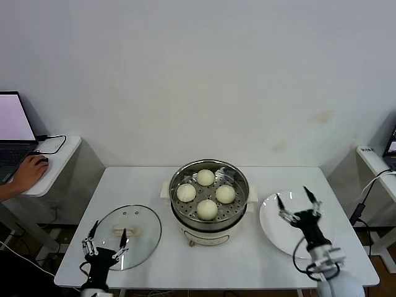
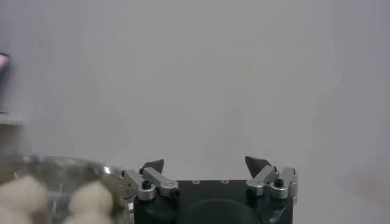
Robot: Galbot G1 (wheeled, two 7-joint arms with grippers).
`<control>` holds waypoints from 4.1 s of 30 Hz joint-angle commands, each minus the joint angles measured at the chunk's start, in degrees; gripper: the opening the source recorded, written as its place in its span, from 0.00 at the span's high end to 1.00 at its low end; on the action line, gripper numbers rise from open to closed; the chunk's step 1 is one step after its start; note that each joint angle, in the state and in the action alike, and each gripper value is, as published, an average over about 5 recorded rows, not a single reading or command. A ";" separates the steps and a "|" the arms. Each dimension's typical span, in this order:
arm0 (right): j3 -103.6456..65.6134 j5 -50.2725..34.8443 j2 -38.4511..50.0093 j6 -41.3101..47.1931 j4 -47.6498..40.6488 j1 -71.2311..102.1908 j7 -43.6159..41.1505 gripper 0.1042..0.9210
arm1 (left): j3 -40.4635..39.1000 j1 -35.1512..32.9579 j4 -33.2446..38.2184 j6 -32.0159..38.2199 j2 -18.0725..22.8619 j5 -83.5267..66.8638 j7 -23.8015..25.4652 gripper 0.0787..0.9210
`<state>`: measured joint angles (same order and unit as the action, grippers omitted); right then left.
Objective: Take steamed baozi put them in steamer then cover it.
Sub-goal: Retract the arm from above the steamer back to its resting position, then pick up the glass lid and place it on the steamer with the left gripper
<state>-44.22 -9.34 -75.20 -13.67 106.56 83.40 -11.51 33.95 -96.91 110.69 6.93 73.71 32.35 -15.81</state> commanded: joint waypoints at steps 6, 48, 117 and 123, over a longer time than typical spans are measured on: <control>-10.51 5.53 -8.35 -5.93 -4.00 6.11 2.97 0.12 | 6.35 -1.51 -11.77 3.54 -5.08 44.94 -4.96 0.12; -9.37 1.14 -10.18 -6.15 -8.02 8.04 1.03 0.12 | -3.55 22.91 -28.68 4.33 -9.38 45.98 -3.91 0.12; -6.71 11.94 -10.31 -9.86 -5.03 9.53 0.64 0.12 | -26.35 33.69 8.81 -32.68 -26.96 10.80 14.19 0.92; -6.79 13.69 -10.84 -9.72 -5.10 8.61 1.14 0.12 | -37.71 45.61 5.48 -37.24 -19.17 17.99 18.95 0.92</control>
<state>-51.11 1.26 -85.73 -22.90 101.40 92.45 -10.69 17.01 -69.79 115.36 -20.95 49.73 46.76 -3.34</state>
